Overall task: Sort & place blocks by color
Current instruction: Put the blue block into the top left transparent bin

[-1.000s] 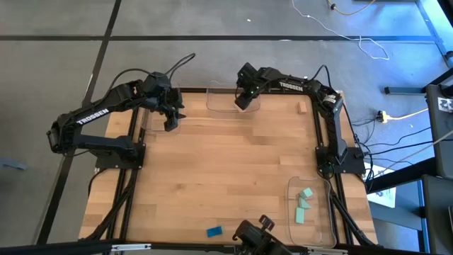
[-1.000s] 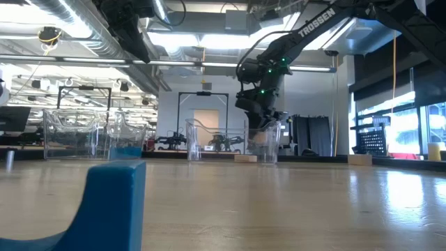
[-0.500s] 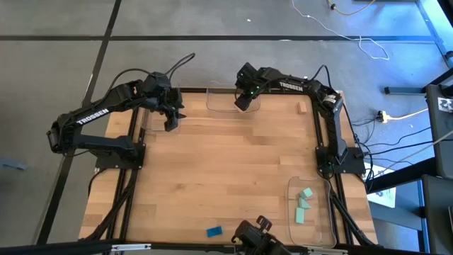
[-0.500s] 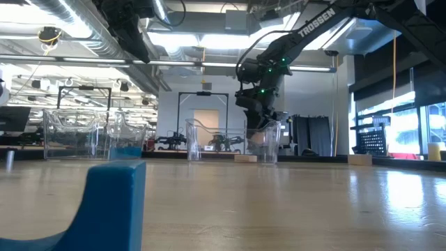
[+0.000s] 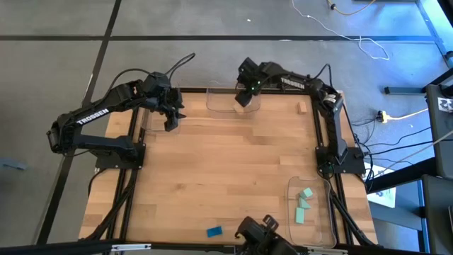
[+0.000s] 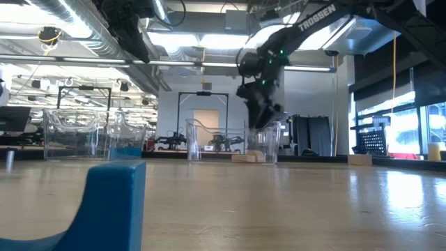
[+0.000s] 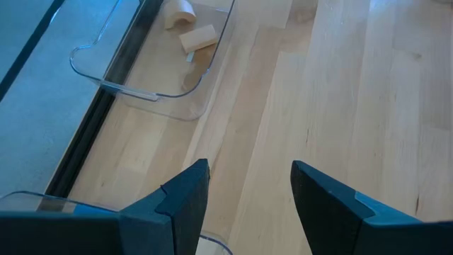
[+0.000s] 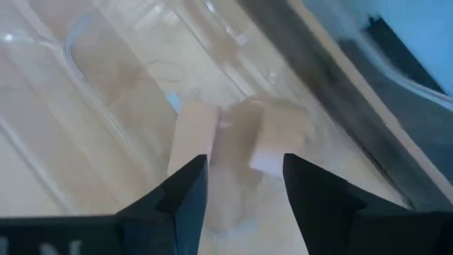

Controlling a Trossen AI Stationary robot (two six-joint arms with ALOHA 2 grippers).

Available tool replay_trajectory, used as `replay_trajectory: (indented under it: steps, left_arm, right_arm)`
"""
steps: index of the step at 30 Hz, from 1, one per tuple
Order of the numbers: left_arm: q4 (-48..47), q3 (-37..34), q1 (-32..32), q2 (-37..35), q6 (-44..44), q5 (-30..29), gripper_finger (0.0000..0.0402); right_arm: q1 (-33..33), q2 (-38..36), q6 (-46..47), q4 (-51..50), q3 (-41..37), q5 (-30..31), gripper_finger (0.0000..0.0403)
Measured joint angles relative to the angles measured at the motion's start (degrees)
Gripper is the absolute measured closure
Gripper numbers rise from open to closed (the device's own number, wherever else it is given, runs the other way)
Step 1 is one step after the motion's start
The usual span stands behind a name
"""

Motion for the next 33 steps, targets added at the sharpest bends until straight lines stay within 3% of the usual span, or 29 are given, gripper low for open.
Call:
replay_trajectory:
  steps: [5, 11, 14, 20, 33]
  left_arm:
    - [0.00, 0.00, 0.00, 0.00, -0.15, 0.00, 0.0209]
    - [0.00, 0.00, 0.00, 0.00, -0.26, 0.00, 0.0209]
    - [0.00, 0.00, 0.00, 0.00, -0.31, 0.00, 0.0209]
    - [0.02, 0.00, -0.02, 0.00, -0.33, -0.02, 0.0209]
    - [0.04, 0.00, 0.00, 0.02, -1.75, -0.02, 0.0209]
  right_arm:
    - [-1.57, -0.01, 5.71, -16.35, 10.66, 0.30, 0.0228]
    - [-4.18, -0.01, 6.37, -31.18, 19.24, 10.90, 0.0232]
    - [-6.80, -0.03, 8.74, -37.62, 20.20, 11.62, 0.0232]
    - [-12.59, -0.14, 9.13, -38.48, 17.31, 10.59, 0.0232]
    - [-21.47, -0.12, 11.73, -38.63, -0.18, 8.98, 0.0232]
